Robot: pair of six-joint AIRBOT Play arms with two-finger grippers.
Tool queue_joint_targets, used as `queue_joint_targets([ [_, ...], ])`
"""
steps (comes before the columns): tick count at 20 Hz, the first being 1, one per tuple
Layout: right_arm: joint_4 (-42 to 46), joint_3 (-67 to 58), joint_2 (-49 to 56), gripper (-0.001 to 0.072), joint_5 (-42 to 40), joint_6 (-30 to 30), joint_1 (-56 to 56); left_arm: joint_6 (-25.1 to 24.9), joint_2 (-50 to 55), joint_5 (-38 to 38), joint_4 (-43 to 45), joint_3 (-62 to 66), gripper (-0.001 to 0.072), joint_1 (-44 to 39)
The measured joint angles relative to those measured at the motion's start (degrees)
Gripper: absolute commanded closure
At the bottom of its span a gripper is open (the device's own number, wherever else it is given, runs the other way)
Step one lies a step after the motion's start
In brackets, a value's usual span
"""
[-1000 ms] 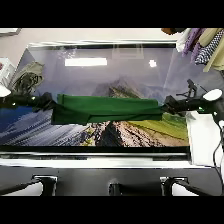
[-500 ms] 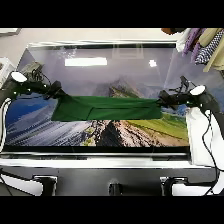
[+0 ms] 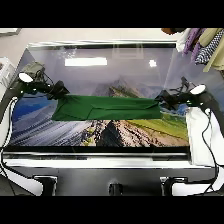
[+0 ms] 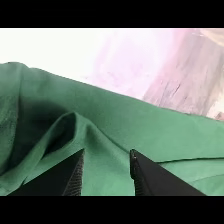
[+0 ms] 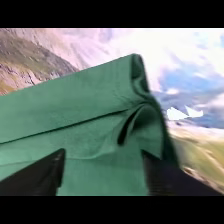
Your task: Fold the clothes and pants, and hang the long-sleeved shirts on hangers.
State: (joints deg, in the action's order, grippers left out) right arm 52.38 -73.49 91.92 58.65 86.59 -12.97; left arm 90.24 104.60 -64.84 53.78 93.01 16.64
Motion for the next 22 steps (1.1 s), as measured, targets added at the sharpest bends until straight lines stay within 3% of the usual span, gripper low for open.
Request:
queue_joint_targets([
  [4, 0.2, -2.6, 1.14, 0.0044, 7.58, 1.6, -6.49, 0.22, -2.67, -1.25, 3.63, 1.36, 0.0371, -0.15],
  [8, -3.15, -3.23, 5.22, 0.0038, 12.98, -2.27, -8.48, 0.22, -4.5, -1.68, 6.08, 1.77, 0.0372, -1.27],
  [16, -9.51, -3.54, 11.67, 0.0072, 13.46, -7.13, -4.92, 0.39, -5.16, -2.54, 7.43, 1.9, 0.0373, -2.95],
  [18, -10.23, -3.54, 12.26, 0.0209, 11.78, -7.54, -2.99, 0.42, -5.2, -2.58, 7.48, 1.9, 0.0385, -3.26],
  [20, -9.73, -3.54, 12.59, 0.0471, 9.53, -7.61, -1.27, 0.42, -5.2, -2.62, 7.52, 1.9, 0.0393, -3.65],
  [21, -9.18, -3.52, 12.7, 0.0586, 8.63, -7.67, -0.63, 0.42, -5.2, -2.64, 7.5, 1.9, 0.0441, -3.91],
  [22, -8.9, -3.5, 12.74, 0.0641, 7.69, -7.65, -0.17, 0.44, -5.2, -2.67, 7.41, 1.9, 0.0616, -4.26],
])
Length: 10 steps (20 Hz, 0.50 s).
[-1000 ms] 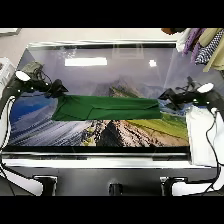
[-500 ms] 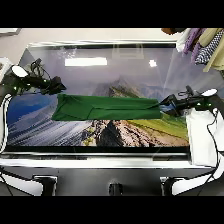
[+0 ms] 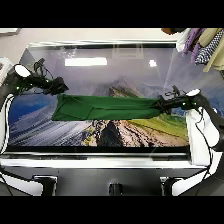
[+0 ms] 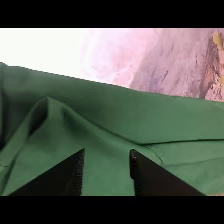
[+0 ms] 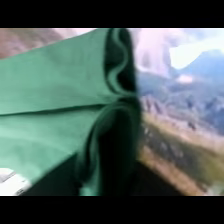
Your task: Fold the clothes and pants, and hang the long-sleeved shirts on hangers.
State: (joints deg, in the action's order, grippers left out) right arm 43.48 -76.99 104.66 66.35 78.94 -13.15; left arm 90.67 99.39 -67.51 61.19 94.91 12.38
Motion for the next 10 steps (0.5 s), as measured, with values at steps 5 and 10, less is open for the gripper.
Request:
queue_joint_targets([
  [5, 5.55, -1.14, -4.17, 0.0683, -0.33, 2.93, 0.94, 0.09, 0.35, -0.26, -2.36, 0.02, 0.0689, -3.43],
  [10, 18.6, -7.61, -11.39, 0.0682, 7.5, 8.24, 1.09, 2.97, 3.1, 2.32, -6.49, 0.02, 0.069, -12.61],
])
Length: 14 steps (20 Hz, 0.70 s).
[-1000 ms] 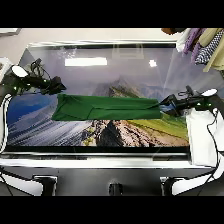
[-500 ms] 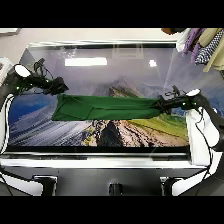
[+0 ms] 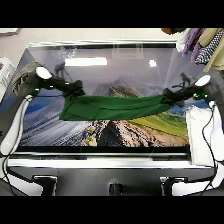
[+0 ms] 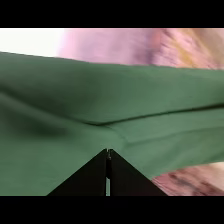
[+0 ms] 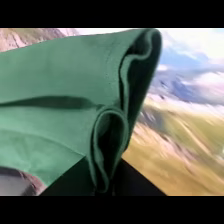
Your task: Fold the clothes and pants, and hang the long-sleeved shirts on hangers.
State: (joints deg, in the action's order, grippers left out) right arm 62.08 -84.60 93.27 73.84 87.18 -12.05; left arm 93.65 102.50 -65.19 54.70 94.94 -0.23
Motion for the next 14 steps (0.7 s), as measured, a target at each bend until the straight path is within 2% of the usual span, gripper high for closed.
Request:
queue_joint_targets([
  [6, 7.54, -5.77, -9.18, 0.0682, 7.17, 2.89, 0.0, 1.92, 5.73, 13.2, -13.0, 0.0, 0.0691, -16.74],
  [10, 9.25, -6.71, -14.51, 0.0682, 7.91, 1.77, 0.0, 2.62, 9.9, 21.55, -23.56, 0.04, 0.0692, -25.99],
  [14, 8.9, -6.95, -18.45, 0.0682, 8.26, -0.02, 0.0, 2.8, 13.66, 25.42, -29.22, 2.1, 0.0692, -31.15],
])
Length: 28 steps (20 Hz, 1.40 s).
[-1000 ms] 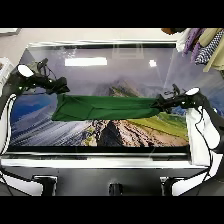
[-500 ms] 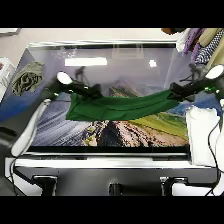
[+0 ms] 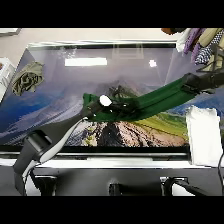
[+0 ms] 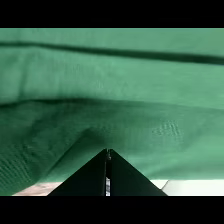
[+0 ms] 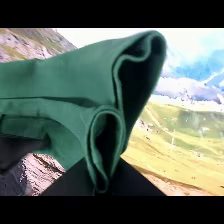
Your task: Fold the clothes and pants, and hang the long-sleeved shirts on hangers.
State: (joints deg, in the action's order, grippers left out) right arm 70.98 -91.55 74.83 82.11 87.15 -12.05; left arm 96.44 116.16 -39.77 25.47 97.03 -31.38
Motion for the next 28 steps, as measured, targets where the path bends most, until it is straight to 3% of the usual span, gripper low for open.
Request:
queue_joint_targets([
  [10, -4.42, -0.07, -3.23, 0.0682, 0.07, -4.09, 0.0, 2.08, 10.67, 1.57, -4.74, 13.51, 0.0692, -6.08],
  [13, -4.57, -0.07, -3.3, 0.0682, -0.02, -5.11, 0.0, 1.49, 10.95, -0.96, -4.79, 15.3, 0.0693, -4.87],
  [16, -5.03, -0.07, -3.04, 0.0683, -0.94, -5.53, 0.35, 1.25, 8.63, -9.22, -1.51, 16.06, 0.0692, -0.52],
  [20, -7.58, -0.07, -1.25, 0.0683, -3.52, -2.43, 4.46, 2.43, 0.85, -24.13, 11.89, 16.41, 0.0691, 9.01],
  [25, -8.52, -0.07, 2.64, 0.0682, -10.54, 4.44, 17.4, 2.8, -12.33, -40.57, 29.42, 16.52, 0.069, 22.88],
  [28, -8.48, -0.07, 6.75, 0.0682, -16.81, 8.87, 25.94, 2.75, -18.58, -46.53, 35.67, 16.52, 0.069, 30.51],
])
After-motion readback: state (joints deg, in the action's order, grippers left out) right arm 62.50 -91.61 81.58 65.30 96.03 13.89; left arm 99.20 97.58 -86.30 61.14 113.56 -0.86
